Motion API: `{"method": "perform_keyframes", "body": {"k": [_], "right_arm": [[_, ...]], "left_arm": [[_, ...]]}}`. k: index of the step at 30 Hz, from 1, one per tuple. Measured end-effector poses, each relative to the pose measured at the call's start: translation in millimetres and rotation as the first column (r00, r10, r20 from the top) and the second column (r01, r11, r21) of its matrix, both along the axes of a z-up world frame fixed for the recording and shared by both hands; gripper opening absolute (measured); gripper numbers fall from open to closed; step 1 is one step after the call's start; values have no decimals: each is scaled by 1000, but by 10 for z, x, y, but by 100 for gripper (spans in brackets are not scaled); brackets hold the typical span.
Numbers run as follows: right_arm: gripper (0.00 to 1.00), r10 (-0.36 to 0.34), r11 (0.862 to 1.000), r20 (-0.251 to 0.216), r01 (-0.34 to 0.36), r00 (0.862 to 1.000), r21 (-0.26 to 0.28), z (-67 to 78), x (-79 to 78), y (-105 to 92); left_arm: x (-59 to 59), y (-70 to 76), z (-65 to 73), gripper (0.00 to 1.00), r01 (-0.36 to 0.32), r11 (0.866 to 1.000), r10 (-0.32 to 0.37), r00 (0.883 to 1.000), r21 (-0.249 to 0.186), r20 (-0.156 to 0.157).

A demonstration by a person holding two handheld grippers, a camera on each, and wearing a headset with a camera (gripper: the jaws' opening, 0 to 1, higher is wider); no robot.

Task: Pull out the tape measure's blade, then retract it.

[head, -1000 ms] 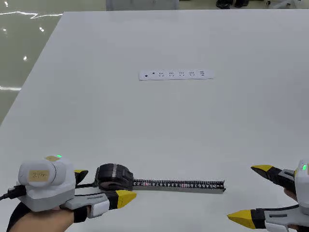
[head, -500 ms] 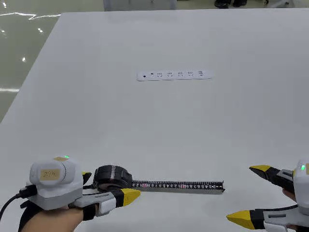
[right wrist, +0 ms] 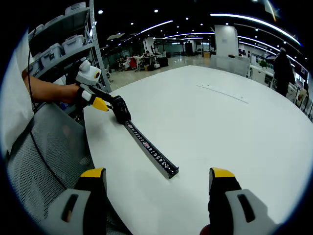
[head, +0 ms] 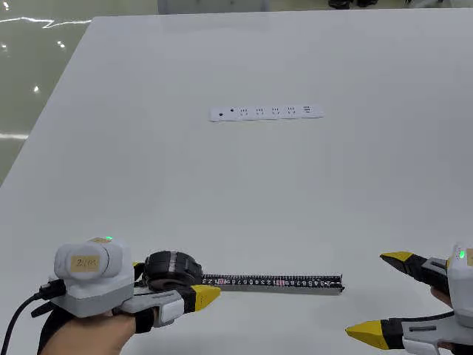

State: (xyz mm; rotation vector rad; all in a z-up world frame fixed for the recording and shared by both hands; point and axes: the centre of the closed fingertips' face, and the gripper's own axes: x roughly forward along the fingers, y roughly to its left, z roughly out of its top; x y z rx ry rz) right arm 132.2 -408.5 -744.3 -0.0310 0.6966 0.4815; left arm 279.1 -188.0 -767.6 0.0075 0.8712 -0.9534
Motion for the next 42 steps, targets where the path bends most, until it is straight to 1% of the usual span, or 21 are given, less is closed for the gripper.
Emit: {"method": "perform_keyframes", "body": {"k": [2,5,7,8,11,13,15,19,22,25,27,31,34,36,37,40,41,42], "right_arm": [[87,2,1000,-1,-2,1000,1,-7,4,3],[85,4,1000,-5,-4,1000,7,-13,5,17],[83,6,1000,-9,-6,1000,12,-24,6,28],[83,11,1000,-10,-11,1000,12,-40,6,36],[82,18,1000,-16,-18,1000,11,-77,10,44],[81,20,1000,-17,-20,1000,14,-80,18,45],[81,22,1000,-16,-22,1000,16,-88,31,39],[80,29,999,-22,-29,999,18,-131,46,45],[79,32,999,-23,-31,999,26,-162,67,41],[77,35,998,-18,-34,999,43,-164,83,55],[76,39,998,-19,-39,999,44,-186,89,51],[75,40,998,-21,-39,999,54,-212,109,35],[75,45,998,-22,-44,999,54,-235,124,27],[74,50,997,-24,-49,998,52,-249,135,23],[74,50,997,-24,-49,998,53,-246,141,25],[73,55,997,-20,-54,998,53,-244,162,29],[73,57,997,-18,-56,998,53,-245,173,32],[73,59,997,-18,-58,998,56,-249,183,37]], "left_arm": [[1,9,-2,90,-18,1000,18,1000,0,-9],[25,24,-10,86,-36,999,36,999,7,0],[40,23,-14,86,-53,999,53,999,3,-2],[41,31,-22,84,-64,998,64,998,10,-2],[44,16,-34,84,-80,997,80,997,16,4],[58,16,-58,83,-98,995,98,995,30,10],[68,9,-55,83,-113,993,113,994,32,11],[74,6,-75,82,-137,989,135,990,52,30],[100,24,-89,81,-156,985,154,987,70,45],[124,27,-82,79,-186,981,184,982,57,40],[136,39,-78,78,-201,978,199,979,55,37],[134,31,-93,76,-214,974,210,976,73,57],[161,43,-101,75,-236,969,231,971,78,68],[173,45,-120,74,-243,966,237,969,91,75],[180,59,-127,73,-243,964,234,968,107,87],[190,69,-135,71,-253,961,244,965,107,94],[197,74,-135,70,-260,959,249,963,111,101],[195,74,-152,69,-253,959,240,964,126,112]]}}
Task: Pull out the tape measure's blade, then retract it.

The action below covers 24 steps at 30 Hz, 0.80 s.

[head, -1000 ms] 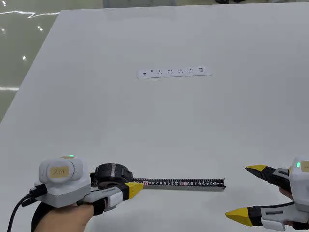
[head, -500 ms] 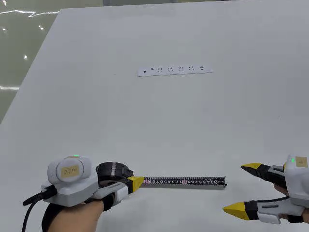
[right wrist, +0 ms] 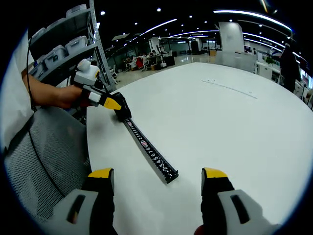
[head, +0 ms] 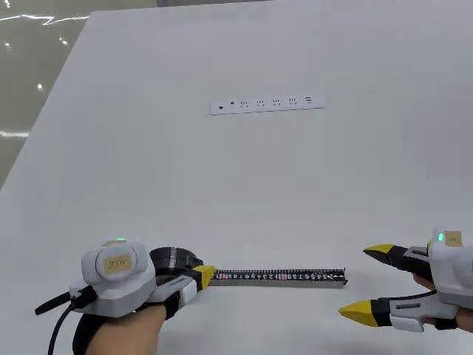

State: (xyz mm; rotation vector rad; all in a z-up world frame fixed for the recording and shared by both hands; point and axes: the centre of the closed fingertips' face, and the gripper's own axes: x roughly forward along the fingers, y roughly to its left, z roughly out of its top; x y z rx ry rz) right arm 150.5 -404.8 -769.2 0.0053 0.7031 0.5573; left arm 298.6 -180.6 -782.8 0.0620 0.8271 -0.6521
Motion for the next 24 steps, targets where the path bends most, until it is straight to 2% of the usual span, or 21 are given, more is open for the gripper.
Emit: {"method": "perform_keyframes", "body": {"k": [7,14,18,24], "right_arm": [[72,10,1000,4,-10,1000,13,-9,42,39],[72,16,1000,9,-16,1000,17,-32,66,46],[71,21,1000,6,-21,1000,18,-42,51,55],[71,22,1000,5,-22,1000,20,-65,35,54]], "left_arm": [[36,33,-64,65,-13,999,13,1000,40,6],[39,43,-85,61,-21,998,19,1000,57,24],[46,44,-96,62,-29,998,27,999,57,30],[63,47,-102,63,-58,997,57,998,43,14]]}}
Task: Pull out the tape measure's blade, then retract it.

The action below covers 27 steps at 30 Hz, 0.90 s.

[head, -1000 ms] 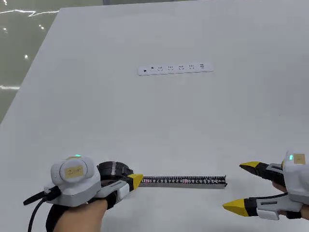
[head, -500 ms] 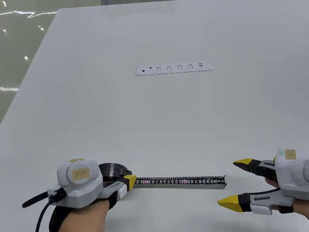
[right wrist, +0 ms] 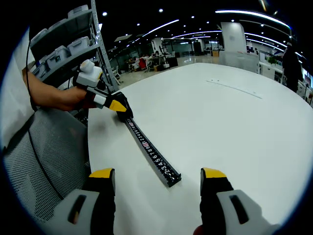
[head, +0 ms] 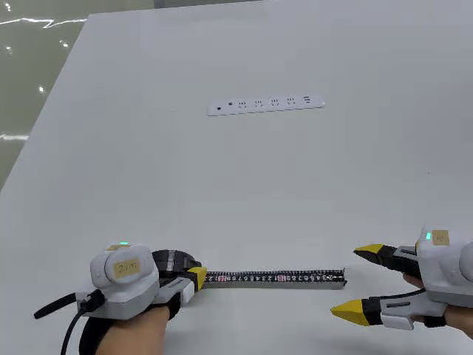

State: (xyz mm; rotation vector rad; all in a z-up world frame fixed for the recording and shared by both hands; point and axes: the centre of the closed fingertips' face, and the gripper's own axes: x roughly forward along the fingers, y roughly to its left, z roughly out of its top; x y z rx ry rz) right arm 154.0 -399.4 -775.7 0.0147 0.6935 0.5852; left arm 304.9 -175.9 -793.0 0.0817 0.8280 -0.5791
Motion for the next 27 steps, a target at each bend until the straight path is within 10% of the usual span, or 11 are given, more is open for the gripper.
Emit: {"method": "perform_keyframes", "body": {"k": [27], "right_arm": [[50,103,991,29,-100,994,-93,-189,78,-71]], "left_arm": [[-1,-3,-9,62,8,1000,-8,1000,11,-2]]}}
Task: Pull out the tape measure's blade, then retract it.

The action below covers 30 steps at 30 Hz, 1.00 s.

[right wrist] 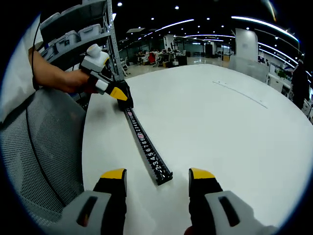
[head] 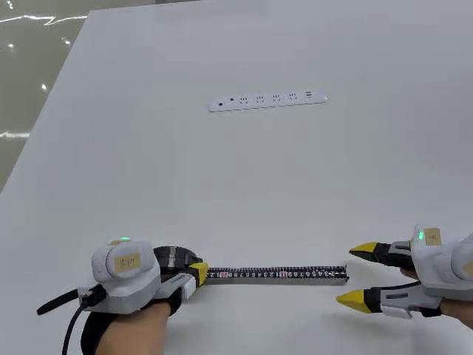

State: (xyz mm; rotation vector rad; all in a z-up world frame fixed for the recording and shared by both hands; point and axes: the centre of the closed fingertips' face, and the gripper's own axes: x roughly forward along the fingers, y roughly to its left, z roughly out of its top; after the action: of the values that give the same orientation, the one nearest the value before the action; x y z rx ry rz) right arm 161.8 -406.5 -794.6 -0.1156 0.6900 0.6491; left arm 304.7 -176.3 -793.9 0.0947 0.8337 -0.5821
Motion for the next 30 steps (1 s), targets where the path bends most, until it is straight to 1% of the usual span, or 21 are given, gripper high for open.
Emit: {"method": "perform_keyframes", "body": {"k": [1,5,7,9,13,16,17,18,19,20,22,23,30], "right_arm": [[50,0,1000,-1,0,1000,3,-6,10,3],[47,20,1000,9,-19,1000,-14,-19,28,23],[45,26,999,15,-26,1000,-30,-51,32,15],[42,26,999,17,-25,1000,-26,-68,37,23],[37,46,998,17,-45,999,-48,-148,24,23],[34,34,999,13,-33,999,-18,-168,23,15],[32,29,999,25,-29,999,-28,-176,33,-8],[30,29,999,28,-28,999,-28,-180,34,-21],[29,25,1000,31,-24,999,-13,-176,40,-25],[29,22,1000,27,-22,999,-10,-180,40,-24],[29,29,999,28,-29,999,-14,-193,34,-13],[27,34,999,35,-33,999,-15,-191,40,-9],[25,51,999,53,-50,997,-20,-196,63,1]], "left_arm": [[0,0,0,62,1,1000,-1,1000,0,0],[2,-1,0,62,1,1000,-1,1000,-1,2],[2,-1,-1,62,2,1000,-2,1000,0,3],[1,-1,-2,62,2,1000,-2,1000,1,2],[-1,-1,-2,62,2,1000,-2,1000,1,2],[-2,-1,-2,62,2,1000,-2,1000,1,1],[-3,0,-2,62,3,1000,-3,1000,1,1],[-3,0,-3,62,3,1000,-3,1000,2,1],[-2,0,-4,62,3,1000,-3,1000,3,0],[-1,0,-5,62,3,1000,-3,1000,3,-1],[0,0,-6,62,3,1000,-3,1000,5,-2],[1,0,-6,62,3,1000,-3,1000,4,-1],[4,3,-9,62,7,1000,-7,1000,6,0]]}}
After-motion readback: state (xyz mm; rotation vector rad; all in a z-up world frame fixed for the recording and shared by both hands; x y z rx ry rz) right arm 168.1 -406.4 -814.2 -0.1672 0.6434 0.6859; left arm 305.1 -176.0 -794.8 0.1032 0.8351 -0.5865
